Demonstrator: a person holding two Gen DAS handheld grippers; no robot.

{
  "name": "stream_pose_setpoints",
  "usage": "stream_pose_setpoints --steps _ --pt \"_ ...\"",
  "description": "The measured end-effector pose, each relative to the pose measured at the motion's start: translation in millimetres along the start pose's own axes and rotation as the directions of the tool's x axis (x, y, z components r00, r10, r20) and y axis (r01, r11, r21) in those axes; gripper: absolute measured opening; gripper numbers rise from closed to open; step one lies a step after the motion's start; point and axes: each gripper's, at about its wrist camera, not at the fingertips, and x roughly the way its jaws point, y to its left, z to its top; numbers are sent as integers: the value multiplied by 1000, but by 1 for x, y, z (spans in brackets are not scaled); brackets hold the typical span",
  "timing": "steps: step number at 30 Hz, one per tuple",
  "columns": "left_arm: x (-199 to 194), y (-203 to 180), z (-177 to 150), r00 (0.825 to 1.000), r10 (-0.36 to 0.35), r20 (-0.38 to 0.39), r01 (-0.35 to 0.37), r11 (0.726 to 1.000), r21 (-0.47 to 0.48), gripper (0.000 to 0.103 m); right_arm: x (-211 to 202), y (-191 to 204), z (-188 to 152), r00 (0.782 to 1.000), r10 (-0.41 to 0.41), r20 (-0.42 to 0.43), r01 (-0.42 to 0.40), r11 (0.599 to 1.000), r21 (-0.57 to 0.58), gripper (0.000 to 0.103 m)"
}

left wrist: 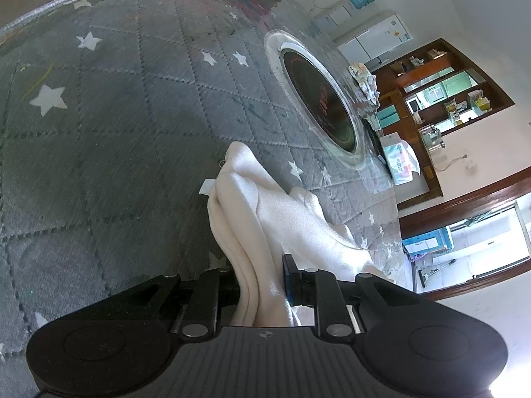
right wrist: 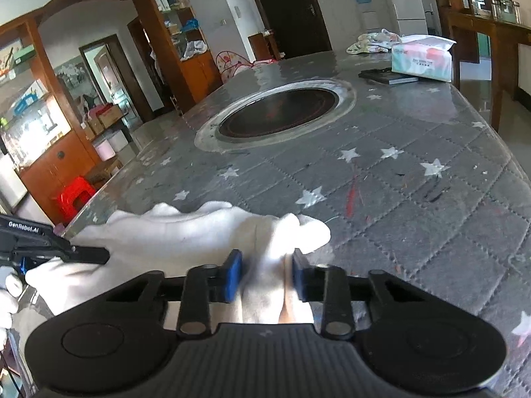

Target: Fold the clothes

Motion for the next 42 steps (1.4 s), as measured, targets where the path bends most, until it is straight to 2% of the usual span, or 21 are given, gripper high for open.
stream_pose_setpoints --steps 4,10,20,31,42 --pt "-1 -8 -1 999 32 12 -33 998 46 20 -5 4 -2 1000 -12 14 12 1000 -8 14" --pt "-3 -19 -7 996 82 40 -86 988 128 20 -19 14 0 998 -36 57 37 999 -25 13" --pt "-12 -43 -20 988 109 105 -134 956 262 20 -46 34 2 989 -77 130 89 992 -88 13" --pt "-7 -87 -25 992 70 104 -104 924 369 20 -84 38 9 968 -120 222 147 983 -110 12" --pt "18 -140 -24 997 30 66 -57 892 448 20 -122 18 28 930 -213 300 254 962 -103 12"
